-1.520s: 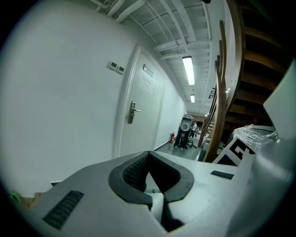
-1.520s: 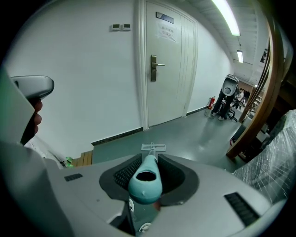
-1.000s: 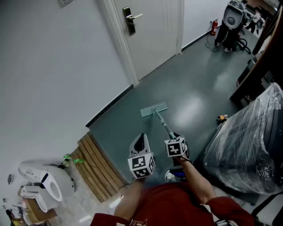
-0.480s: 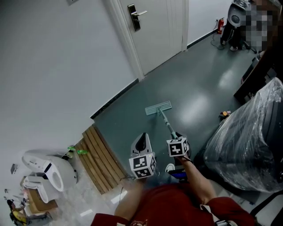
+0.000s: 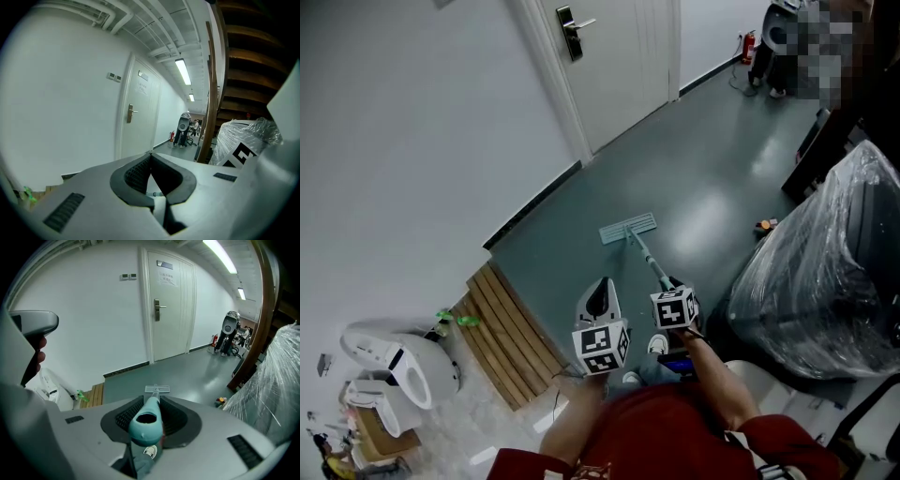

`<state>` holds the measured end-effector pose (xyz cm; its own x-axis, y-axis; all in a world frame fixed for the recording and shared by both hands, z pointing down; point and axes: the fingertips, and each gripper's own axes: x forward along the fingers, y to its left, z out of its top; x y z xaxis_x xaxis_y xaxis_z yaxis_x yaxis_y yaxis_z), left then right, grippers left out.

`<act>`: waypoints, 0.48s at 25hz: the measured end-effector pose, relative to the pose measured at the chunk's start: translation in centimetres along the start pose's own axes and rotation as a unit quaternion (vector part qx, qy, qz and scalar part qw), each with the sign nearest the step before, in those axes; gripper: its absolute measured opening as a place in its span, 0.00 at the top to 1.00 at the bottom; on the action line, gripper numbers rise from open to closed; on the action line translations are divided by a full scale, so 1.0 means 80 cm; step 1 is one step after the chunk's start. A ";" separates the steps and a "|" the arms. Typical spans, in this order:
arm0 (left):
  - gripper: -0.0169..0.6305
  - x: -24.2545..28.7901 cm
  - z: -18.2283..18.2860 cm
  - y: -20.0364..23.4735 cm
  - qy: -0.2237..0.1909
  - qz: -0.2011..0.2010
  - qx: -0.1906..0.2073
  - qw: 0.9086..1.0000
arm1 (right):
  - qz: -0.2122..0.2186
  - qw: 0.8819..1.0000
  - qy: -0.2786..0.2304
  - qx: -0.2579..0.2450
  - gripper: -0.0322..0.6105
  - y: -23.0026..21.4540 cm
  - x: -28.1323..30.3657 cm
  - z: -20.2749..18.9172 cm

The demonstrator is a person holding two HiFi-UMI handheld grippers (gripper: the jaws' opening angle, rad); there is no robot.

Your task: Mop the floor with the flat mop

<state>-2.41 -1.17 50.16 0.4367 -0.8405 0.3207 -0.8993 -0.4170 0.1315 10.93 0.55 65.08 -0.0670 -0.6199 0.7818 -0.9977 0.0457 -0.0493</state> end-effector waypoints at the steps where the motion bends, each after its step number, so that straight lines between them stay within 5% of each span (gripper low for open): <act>1: 0.95 -0.009 -0.004 0.001 0.000 0.000 0.001 1.000 | -0.002 1.000 0.000 0.000 0.77 0.003 -0.004 -0.006; 12: 0.95 -0.112 -0.037 0.032 -0.002 0.003 -0.019 1.000 | -0.012 1.000 0.006 -0.007 0.77 0.067 -0.053 -0.066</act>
<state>-8.68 6.31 50.43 0.4309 -0.8444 0.3182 -0.9023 -0.3985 0.1645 5.87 7.53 64.76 -0.0425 -0.6112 0.7903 -0.9989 0.0416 -0.0216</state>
